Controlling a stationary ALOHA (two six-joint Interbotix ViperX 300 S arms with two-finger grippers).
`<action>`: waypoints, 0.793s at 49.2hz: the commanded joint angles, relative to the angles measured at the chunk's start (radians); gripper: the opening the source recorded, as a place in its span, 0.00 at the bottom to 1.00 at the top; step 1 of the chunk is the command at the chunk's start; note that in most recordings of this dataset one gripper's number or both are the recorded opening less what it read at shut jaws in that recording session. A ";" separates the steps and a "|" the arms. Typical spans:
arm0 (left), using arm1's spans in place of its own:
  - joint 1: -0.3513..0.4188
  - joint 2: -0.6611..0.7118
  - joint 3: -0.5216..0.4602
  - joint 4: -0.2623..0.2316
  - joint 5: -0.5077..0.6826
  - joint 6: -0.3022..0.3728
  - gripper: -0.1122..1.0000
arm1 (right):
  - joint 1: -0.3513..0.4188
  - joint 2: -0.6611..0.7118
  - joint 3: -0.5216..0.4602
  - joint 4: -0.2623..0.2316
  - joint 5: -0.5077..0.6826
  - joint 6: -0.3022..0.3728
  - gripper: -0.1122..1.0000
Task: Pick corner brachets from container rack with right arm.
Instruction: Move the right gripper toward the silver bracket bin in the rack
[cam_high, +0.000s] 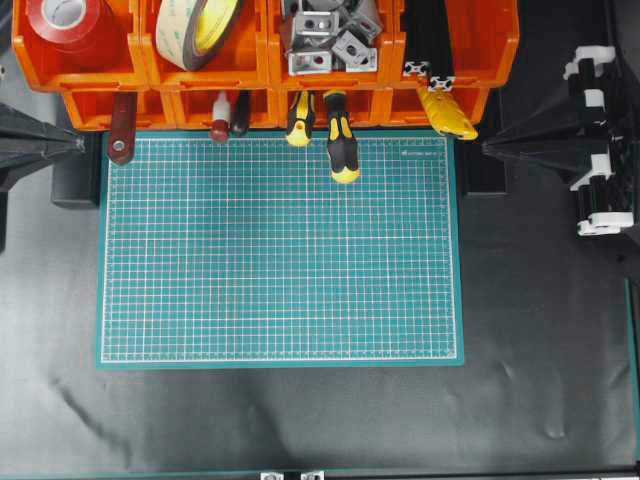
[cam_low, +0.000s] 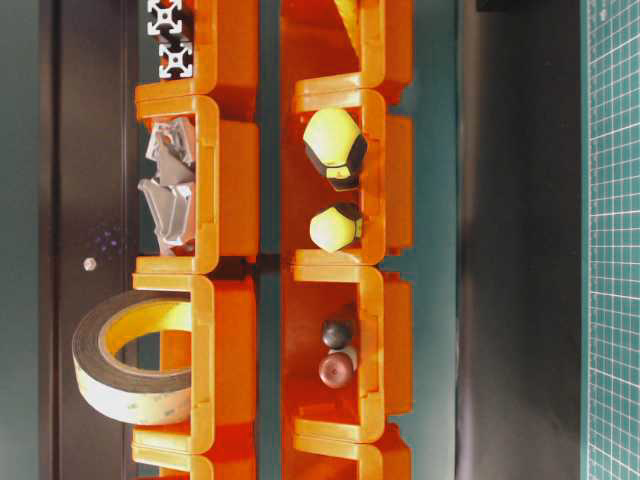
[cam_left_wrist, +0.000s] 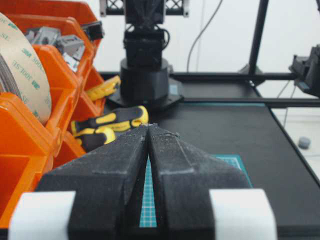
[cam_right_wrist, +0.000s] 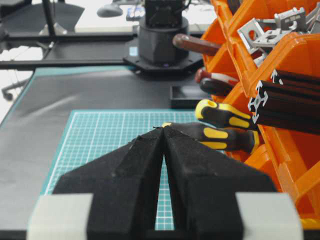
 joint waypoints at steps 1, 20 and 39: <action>-0.014 0.017 -0.054 0.029 0.029 -0.044 0.15 | -0.008 0.008 -0.029 0.008 -0.008 0.009 0.11; -0.048 0.044 -0.193 0.037 0.307 -0.112 0.10 | -0.008 0.089 -0.394 0.017 0.620 0.064 0.10; -0.060 0.043 -0.227 0.037 0.453 -0.121 0.10 | -0.080 0.451 -0.911 -0.078 1.289 0.060 0.10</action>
